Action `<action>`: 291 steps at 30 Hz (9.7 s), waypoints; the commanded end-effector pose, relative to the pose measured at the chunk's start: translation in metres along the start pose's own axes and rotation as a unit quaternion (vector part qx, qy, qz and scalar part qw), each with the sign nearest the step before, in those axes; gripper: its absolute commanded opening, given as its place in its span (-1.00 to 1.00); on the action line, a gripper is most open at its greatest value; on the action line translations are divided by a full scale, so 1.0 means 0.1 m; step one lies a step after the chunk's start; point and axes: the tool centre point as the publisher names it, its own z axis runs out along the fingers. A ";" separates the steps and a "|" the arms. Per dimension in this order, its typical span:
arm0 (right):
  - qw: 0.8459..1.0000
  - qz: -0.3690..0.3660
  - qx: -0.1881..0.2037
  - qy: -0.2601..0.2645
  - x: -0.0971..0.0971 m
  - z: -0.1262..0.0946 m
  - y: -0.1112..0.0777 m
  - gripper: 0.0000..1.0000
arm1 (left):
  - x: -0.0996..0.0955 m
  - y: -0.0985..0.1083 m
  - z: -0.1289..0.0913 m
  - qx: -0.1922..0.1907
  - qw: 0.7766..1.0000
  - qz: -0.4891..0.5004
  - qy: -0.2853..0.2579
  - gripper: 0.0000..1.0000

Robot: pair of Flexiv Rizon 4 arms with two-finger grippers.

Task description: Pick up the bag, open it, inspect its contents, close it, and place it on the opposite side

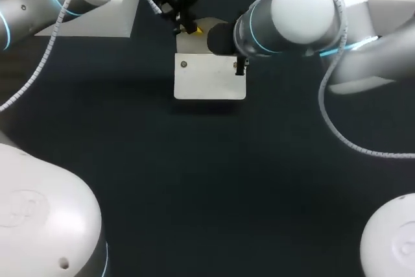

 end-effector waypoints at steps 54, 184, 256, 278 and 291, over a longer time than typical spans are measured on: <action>0.997 -0.021 0.025 0.071 0.06 0.64 -0.19 -1.00 | -0.05 -0.21 -0.01 0.014 0.998 -0.042 -0.036 -1.00; 0.996 -0.009 0.079 0.029 -0.01 0.43 -0.18 -0.51 | -0.11 -0.14 0.27 0.053 0.998 0.006 0.015 -1.00; 0.997 0.051 0.061 0.003 0.80 0.76 -0.17 -1.00 | -0.78 0.71 1.07 0.026 0.997 0.056 -0.045 -1.00; 0.996 0.044 0.076 -0.019 0.85 1.02 -0.25 -0.27 | -0.69 0.70 1.10 0.040 0.996 0.073 -0.034 -1.00; 0.996 0.050 0.068 -0.029 0.84 1.13 -0.39 -0.26 | -0.68 0.69 1.14 0.041 0.996 0.076 -0.023 -1.00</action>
